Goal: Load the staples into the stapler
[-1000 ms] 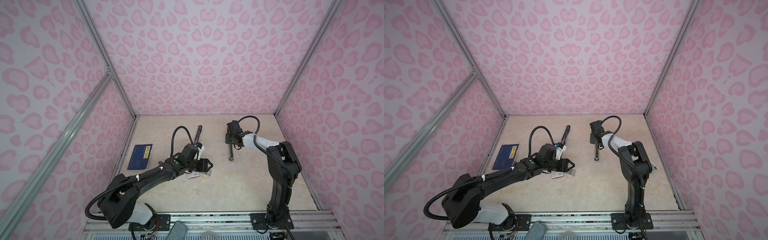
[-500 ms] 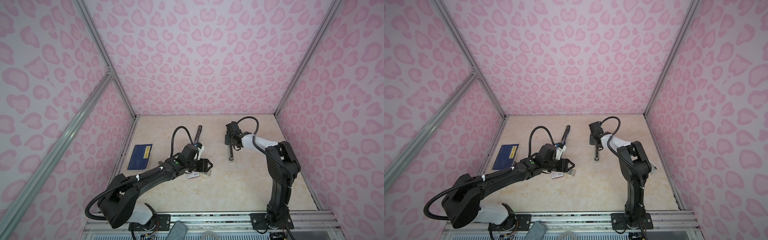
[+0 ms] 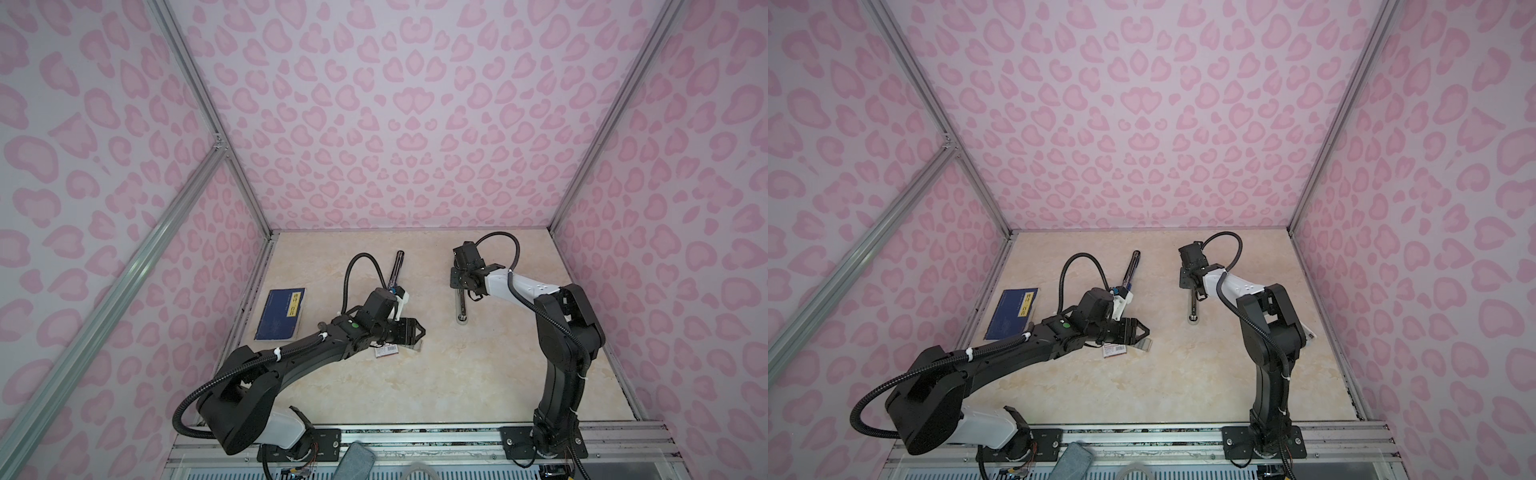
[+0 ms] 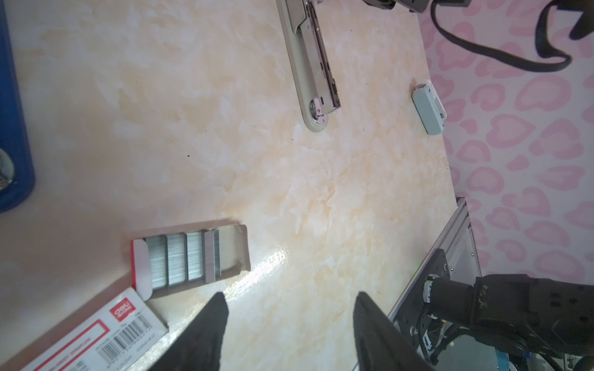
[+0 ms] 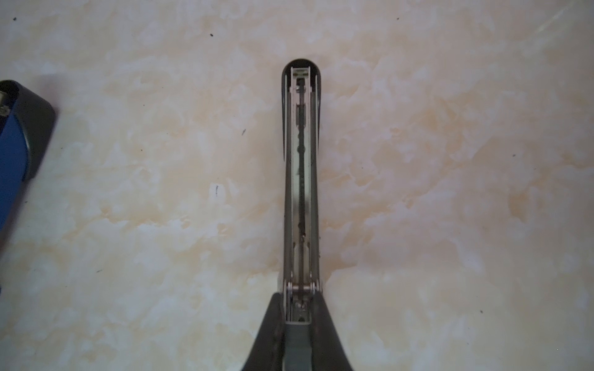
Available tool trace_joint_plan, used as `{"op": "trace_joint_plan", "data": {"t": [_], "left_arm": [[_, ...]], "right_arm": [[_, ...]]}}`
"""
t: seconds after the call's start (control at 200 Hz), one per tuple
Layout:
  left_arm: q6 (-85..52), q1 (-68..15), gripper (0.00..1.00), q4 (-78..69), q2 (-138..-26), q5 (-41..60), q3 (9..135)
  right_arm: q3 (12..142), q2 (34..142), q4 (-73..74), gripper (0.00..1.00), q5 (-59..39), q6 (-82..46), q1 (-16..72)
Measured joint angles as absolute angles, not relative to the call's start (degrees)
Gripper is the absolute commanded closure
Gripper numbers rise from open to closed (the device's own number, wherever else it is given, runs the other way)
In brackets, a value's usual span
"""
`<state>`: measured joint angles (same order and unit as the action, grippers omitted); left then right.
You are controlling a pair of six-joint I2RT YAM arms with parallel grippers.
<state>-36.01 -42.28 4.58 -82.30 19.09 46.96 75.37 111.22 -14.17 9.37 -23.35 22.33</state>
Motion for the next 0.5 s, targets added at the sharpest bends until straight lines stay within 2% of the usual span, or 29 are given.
{"op": "trace_joint_plan", "data": {"t": [0.5], "left_arm": [[-36.0, -42.3, 0.35, 4.6, -82.4, 19.1, 47.0]], "right_arm": [[75.3, 112.0, -13.4, 0.86, 9.4, -23.1, 22.1]]}}
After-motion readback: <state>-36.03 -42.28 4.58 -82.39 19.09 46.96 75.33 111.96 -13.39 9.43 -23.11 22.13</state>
